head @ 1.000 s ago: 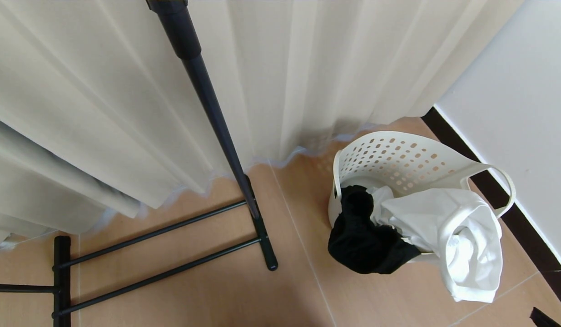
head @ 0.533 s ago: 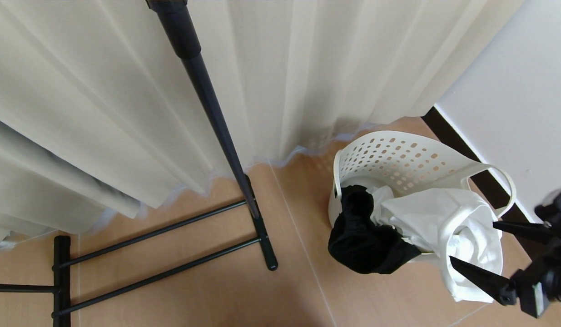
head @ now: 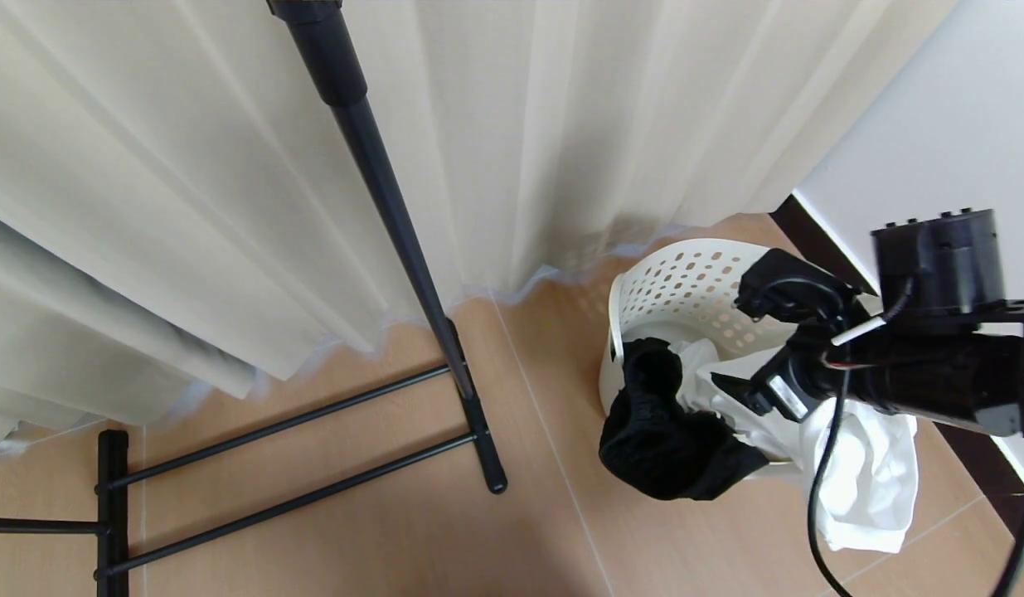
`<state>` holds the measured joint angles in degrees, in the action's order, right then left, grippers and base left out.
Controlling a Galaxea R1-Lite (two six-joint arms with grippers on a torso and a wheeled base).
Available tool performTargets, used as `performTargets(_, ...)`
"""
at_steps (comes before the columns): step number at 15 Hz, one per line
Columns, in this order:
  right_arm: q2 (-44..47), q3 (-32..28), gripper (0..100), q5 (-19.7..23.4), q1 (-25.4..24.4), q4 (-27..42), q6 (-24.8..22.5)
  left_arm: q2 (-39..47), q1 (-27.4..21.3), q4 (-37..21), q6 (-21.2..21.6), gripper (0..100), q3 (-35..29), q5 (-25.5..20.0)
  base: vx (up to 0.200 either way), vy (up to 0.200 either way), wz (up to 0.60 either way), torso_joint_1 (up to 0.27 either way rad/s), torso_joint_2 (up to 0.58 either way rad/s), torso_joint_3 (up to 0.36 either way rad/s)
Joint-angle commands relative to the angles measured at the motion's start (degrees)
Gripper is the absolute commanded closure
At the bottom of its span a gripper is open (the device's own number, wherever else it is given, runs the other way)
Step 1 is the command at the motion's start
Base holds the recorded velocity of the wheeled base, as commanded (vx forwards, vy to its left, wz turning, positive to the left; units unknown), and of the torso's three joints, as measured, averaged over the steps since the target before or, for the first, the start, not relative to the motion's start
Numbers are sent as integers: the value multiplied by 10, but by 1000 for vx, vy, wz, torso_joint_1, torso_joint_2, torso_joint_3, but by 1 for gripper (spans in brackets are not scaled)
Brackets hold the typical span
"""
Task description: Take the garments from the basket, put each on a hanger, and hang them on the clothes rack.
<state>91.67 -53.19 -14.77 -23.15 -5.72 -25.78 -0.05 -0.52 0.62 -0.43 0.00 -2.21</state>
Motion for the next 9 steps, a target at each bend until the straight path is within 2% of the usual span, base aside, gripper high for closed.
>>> performTargets(1,94,-56,0,-20,-6,1,-4,0,0,0,0,0,0,0,0,0,0,0,0,0)
performTargets(5,166,-116,0,-31,-13,1,-10,0,0,0,0,0,0,0,0,0,0,0,0,0)
performTargets(9,199,-144,0,-31,-13,-1,-9,0,0,0,0,0,0,0,0,0,0,0,0,0)
